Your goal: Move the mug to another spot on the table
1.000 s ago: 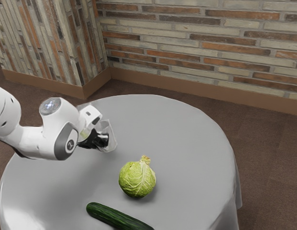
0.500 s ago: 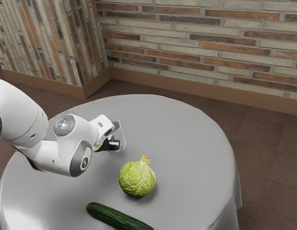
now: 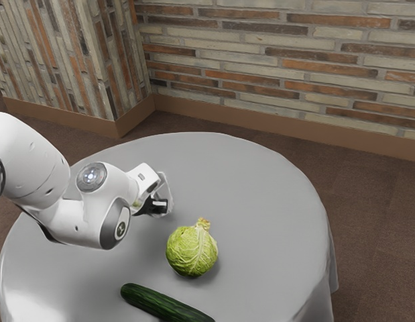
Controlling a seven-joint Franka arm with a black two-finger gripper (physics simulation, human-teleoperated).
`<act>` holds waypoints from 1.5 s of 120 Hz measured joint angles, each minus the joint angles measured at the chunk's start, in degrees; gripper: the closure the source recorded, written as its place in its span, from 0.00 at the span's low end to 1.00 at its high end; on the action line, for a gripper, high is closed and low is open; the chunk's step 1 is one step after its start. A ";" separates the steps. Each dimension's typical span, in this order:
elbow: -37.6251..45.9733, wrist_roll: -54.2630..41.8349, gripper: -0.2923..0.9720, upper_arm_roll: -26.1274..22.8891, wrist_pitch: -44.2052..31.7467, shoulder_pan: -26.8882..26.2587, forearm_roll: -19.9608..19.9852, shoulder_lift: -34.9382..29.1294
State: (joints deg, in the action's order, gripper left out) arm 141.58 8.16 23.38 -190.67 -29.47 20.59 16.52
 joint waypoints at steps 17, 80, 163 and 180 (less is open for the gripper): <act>-0.05 0.57 0.46 -0.01 0.94 0.09 0.16 -0.05; 1.76 1.81 0.27 0.93 13.81 1.23 0.77 -13.83; -54.52 2.09 0.24 -4.23 86.45 16.64 -18.87 -8.66; -54.62 -1.28 0.24 -4.33 90.10 16.12 -18.49 -8.21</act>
State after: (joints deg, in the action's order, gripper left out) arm 86.96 6.87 19.05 -100.57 -13.35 2.10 8.31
